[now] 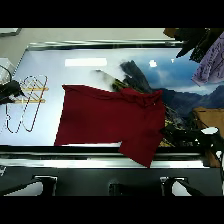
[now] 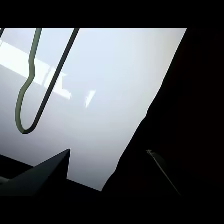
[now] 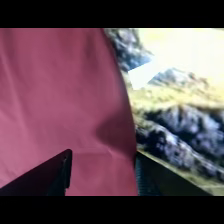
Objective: Fold the clothes and pants, and hang the long-sleeved shirts on hangers.
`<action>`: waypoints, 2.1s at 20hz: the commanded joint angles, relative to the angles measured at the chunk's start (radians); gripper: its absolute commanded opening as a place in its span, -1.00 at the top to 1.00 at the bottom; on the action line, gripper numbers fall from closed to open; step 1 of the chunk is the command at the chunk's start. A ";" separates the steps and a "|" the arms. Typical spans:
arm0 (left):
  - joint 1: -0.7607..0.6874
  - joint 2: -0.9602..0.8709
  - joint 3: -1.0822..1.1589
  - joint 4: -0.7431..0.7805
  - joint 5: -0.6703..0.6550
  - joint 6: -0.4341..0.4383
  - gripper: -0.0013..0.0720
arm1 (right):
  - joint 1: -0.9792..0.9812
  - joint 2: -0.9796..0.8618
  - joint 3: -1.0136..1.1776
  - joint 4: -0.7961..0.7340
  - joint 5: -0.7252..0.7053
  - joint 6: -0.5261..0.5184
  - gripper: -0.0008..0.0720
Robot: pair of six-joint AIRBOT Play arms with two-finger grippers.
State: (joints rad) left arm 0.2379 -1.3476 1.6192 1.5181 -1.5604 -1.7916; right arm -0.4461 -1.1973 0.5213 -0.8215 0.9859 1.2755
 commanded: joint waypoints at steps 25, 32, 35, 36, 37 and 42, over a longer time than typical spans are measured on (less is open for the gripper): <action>0.347 0.332 -1.228 -0.637 0.458 0.412 -0.52 | 0.004 -0.006 -0.003 0.123 0.133 -0.146 0.89; 0.295 0.288 -1.228 -0.700 0.545 0.404 -0.37 | 0.004 -0.006 -0.003 0.123 0.141 -0.154 0.89; 0.268 0.267 -1.228 -0.700 0.549 0.405 -0.16 | 0.004 -0.006 -0.003 0.128 0.151 -0.165 0.89; 0.262 0.262 -1.228 -0.700 0.552 0.404 -0.02 | 0.004 -0.006 -0.003 0.130 0.158 -0.176 0.89; 0.261 0.261 -1.227 -0.700 0.555 0.404 0.06 | 0.004 -0.006 -0.003 0.132 0.169 -0.198 0.89; 0.248 0.265 -1.185 -0.742 0.549 0.420 0.92 | 0.063 0.046 0.009 0.146 0.182 -0.286 0.90</action>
State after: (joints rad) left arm 0.4973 -1.0824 0.4084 0.8146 -1.0000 -1.3842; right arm -0.4229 -1.1831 0.5205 -0.6846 1.1683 1.0355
